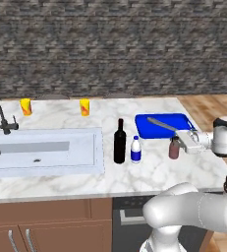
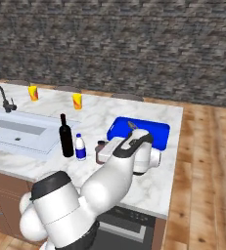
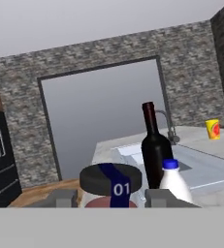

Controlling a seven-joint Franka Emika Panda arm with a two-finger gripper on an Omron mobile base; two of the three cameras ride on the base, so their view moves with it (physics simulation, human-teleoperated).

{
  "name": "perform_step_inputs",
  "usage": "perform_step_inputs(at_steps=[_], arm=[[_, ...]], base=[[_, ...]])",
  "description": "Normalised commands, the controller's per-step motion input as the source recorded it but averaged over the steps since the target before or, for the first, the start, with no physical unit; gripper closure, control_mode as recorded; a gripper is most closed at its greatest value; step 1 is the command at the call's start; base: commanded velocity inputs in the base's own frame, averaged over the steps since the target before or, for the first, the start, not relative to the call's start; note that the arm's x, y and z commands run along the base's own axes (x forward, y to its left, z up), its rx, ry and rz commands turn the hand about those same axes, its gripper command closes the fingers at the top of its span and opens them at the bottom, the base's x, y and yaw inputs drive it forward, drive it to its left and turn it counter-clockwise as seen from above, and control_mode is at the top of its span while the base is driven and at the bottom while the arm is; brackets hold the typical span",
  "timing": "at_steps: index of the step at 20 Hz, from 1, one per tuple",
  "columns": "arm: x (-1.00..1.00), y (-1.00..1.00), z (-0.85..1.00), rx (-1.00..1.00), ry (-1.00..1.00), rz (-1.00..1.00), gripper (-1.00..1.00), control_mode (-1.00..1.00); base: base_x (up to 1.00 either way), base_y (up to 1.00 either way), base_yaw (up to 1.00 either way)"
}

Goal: Place the drinks on the dining counter in a tight cluster.

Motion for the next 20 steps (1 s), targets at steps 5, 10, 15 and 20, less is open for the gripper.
perform_step_inputs(at_steps=[5,10,15,20], arm=[[0.25,0.22,-0.12,-0.10,0.00,0.00,1.00,-1.00],[0.19,0.25,-0.25,-0.03,0.00,0.00,1.00,-1.00],[0.15,0.18,-0.27,0.00,0.00,0.00,1.00,-1.00],[0.18,0.17,-0.17,0.00,-0.01,0.00,1.00,-1.00]], base=[[0.00,0.00,0.00],[0.00,0.00,0.00],[0.00,0.00,0.00],[0.00,0.00,0.00]])
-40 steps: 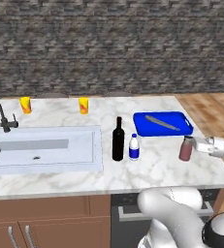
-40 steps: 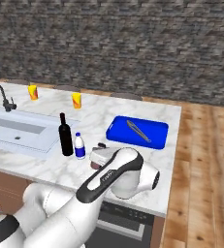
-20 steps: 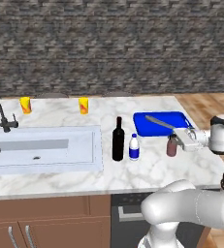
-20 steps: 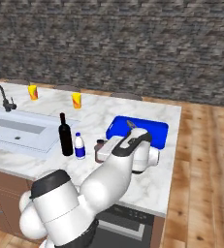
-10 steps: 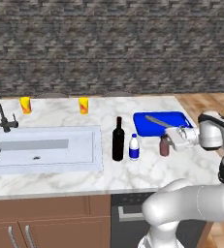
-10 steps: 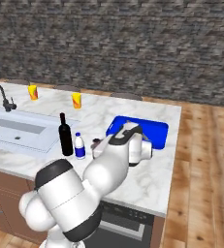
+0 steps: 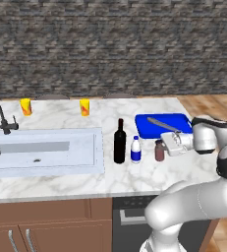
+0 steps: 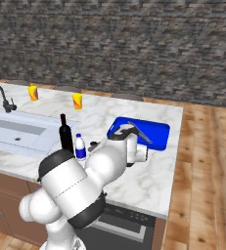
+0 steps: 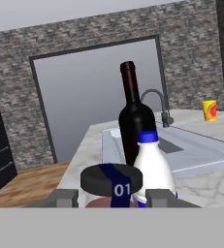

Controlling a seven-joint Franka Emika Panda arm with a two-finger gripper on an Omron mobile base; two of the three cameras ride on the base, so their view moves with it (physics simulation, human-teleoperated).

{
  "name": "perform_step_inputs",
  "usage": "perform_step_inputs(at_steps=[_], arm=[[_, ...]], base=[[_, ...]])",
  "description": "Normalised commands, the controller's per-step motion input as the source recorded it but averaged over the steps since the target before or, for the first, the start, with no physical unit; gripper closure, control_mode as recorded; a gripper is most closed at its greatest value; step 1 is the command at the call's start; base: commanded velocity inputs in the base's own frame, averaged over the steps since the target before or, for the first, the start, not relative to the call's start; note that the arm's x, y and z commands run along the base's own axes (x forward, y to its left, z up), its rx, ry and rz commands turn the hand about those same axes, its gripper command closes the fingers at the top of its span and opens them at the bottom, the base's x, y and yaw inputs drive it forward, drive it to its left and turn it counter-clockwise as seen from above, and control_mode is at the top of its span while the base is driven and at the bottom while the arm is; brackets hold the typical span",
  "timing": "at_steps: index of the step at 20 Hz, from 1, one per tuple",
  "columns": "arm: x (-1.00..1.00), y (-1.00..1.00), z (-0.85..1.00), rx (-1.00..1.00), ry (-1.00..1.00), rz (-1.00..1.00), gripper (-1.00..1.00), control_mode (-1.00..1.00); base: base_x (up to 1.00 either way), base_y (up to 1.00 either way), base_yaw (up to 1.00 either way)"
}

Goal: Place the drinks on the dining counter in a tight cluster.

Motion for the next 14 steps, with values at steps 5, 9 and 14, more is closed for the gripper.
perform_step_inputs(at_steps=[5,9,14], arm=[[0.18,0.18,-0.07,0.00,-0.02,0.00,1.00,-1.00],[0.14,0.10,-0.12,0.00,-0.05,0.00,1.00,-1.00],[0.12,0.04,-0.19,0.00,-0.04,0.00,1.00,-1.00]], base=[[0.00,0.00,0.00],[0.00,0.00,0.00],[0.00,0.00,0.00]])
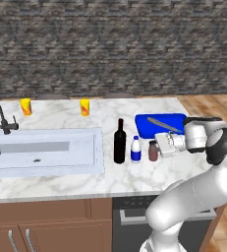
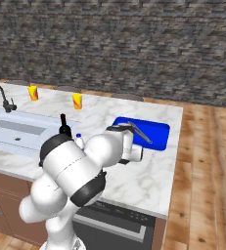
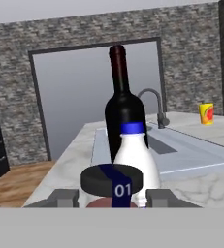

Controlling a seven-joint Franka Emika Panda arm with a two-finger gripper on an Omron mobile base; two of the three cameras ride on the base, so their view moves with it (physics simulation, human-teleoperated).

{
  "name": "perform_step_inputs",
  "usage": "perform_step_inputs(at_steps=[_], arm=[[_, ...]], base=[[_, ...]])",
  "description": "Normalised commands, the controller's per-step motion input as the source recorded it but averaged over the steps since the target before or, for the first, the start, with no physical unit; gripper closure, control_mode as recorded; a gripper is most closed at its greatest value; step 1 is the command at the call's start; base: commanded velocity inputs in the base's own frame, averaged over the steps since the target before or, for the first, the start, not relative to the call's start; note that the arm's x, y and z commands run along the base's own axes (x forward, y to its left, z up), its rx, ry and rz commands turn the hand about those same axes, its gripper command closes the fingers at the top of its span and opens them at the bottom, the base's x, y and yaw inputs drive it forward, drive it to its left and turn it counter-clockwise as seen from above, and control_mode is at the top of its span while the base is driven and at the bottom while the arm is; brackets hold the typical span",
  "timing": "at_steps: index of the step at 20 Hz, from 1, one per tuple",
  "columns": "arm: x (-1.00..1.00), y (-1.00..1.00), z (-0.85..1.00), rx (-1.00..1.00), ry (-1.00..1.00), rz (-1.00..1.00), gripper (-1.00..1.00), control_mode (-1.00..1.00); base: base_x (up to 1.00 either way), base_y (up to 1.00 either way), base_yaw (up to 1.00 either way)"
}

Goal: Place the drinks on the dining counter in a tight cluster.

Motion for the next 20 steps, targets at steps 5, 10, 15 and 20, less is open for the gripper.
perform_step_inputs(at_steps=[5,10,15,20], arm=[[0.13,0.00,-0.20,0.00,-0.04,0.00,1.00,-1.00],[0.11,0.00,-0.16,0.00,-0.03,0.00,1.00,-1.00],[0.07,-0.05,-0.18,0.00,0.00,0.01,1.00,-1.00],[0.06,-0.10,-0.15,0.00,0.00,0.02,1.00,-1.00]], base=[[0.00,0.00,0.00],[0.00,0.00,0.00],[0.00,0.00,0.00],[0.00,0.00,0.00]])
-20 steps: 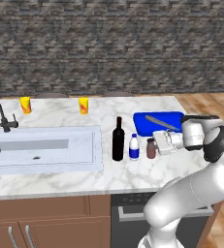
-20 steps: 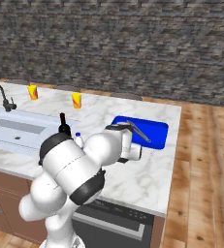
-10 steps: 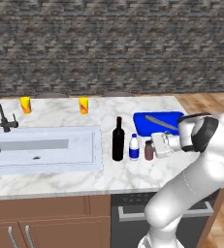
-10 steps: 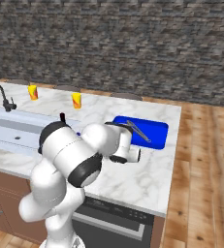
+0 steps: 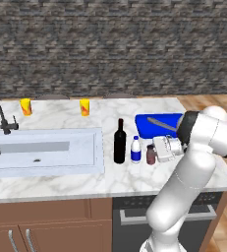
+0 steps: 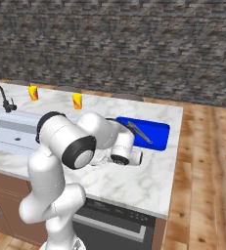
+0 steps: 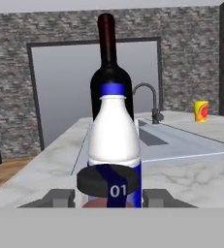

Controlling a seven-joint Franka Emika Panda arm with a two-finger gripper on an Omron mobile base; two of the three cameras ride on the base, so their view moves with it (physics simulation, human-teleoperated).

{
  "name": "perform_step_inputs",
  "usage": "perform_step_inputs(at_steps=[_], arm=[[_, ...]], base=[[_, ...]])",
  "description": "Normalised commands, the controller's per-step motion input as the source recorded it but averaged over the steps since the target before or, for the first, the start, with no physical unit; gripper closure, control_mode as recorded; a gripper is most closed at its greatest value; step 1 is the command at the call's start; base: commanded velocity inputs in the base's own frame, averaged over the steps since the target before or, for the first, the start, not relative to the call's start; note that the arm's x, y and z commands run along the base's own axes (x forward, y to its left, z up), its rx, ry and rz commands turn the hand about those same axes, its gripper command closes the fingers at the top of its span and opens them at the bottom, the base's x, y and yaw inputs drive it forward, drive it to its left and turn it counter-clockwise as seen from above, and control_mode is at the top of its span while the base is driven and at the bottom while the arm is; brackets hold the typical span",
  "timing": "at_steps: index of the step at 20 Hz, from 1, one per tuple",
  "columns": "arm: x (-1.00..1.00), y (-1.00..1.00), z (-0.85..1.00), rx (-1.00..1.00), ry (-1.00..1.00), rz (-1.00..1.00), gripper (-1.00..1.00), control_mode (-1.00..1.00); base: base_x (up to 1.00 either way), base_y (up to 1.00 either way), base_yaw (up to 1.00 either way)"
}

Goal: Place the drinks on the dining counter in a tight cluster.

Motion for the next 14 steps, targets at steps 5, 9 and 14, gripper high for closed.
perform_step_inputs(at_steps=[5,9,14], arm=[[0.04,-0.09,-0.09,0.00,-0.03,0.04,1.00,-1.00],[0.09,-0.03,-0.06,0.00,-0.04,0.06,1.00,-1.00],[0.00,-0.03,-0.15,0.01,-0.09,0.06,1.00,-1.00]], base=[[0.00,0.00,0.00],[0.00,0.00,0.00],[0.00,0.00,0.00]])
